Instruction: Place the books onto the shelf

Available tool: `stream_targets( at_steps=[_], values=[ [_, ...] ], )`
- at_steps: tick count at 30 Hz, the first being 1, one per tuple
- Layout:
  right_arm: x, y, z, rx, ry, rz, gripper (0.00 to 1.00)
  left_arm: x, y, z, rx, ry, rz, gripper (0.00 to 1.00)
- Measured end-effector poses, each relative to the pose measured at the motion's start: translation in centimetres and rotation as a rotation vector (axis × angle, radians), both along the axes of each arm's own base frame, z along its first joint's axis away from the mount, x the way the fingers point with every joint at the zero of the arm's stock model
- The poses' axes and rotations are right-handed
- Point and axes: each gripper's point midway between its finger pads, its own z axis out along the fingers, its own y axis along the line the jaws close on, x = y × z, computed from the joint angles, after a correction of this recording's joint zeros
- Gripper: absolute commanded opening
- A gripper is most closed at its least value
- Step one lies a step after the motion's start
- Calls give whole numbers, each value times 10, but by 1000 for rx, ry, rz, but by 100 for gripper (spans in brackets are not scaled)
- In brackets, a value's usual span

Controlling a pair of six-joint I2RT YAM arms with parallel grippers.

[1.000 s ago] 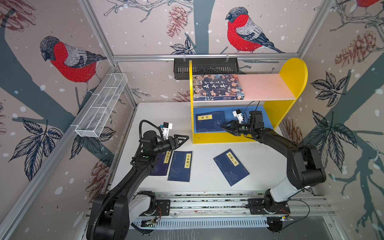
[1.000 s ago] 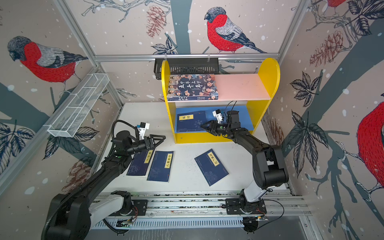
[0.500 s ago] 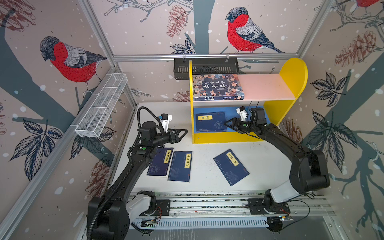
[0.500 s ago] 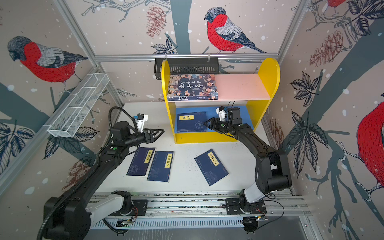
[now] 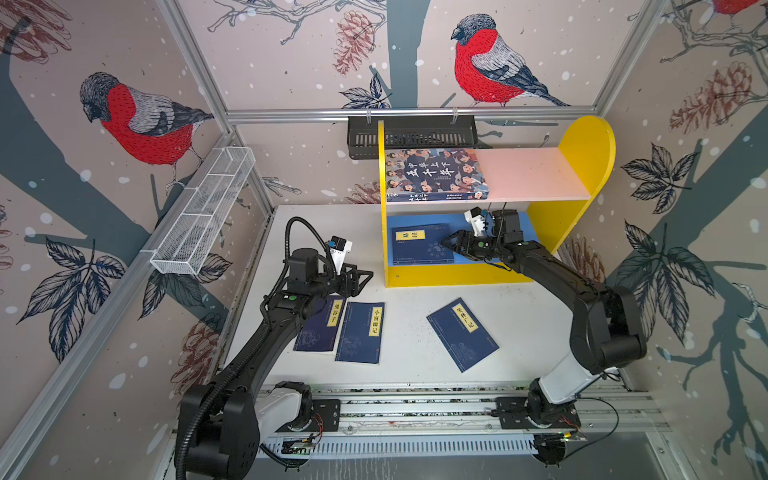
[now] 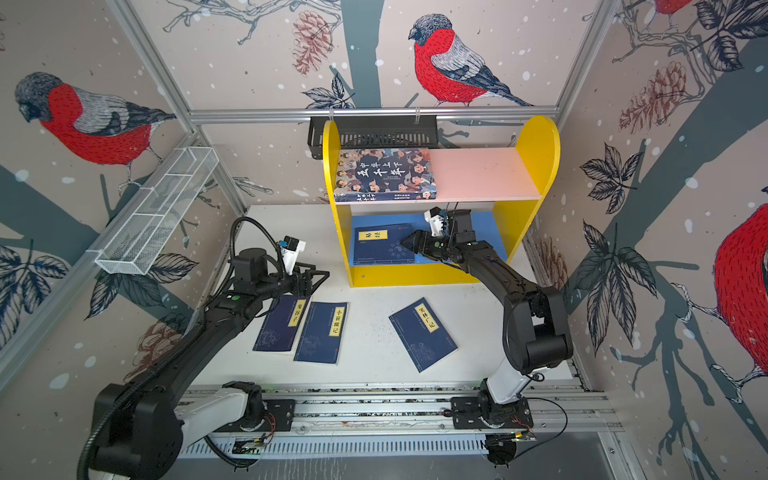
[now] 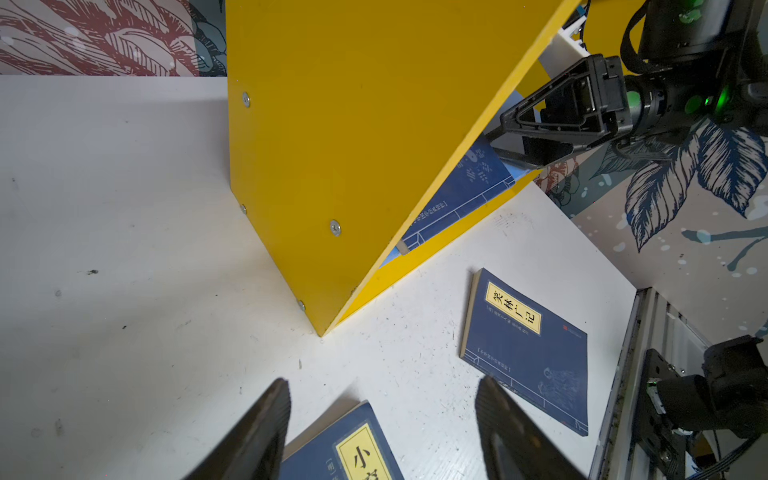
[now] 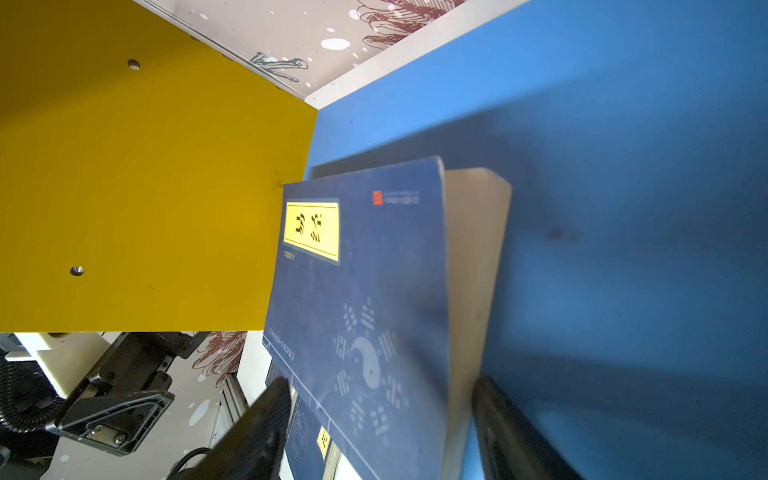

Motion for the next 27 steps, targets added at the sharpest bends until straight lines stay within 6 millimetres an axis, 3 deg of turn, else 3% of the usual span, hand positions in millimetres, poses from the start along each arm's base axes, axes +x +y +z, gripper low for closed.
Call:
stream_targets(
  at_steps=[5, 16, 27],
  values=[
    [1, 10, -1, 4, -8, 22, 71, 0, 1, -8, 10, 10, 9, 69],
    [4, 11, 1, -7, -2, 15, 73, 1, -4, -20, 9, 40, -4, 69],
    [2, -11, 5, -80, 11, -78, 74, 3, -9, -18, -10, 48, -4, 68]
  ],
)
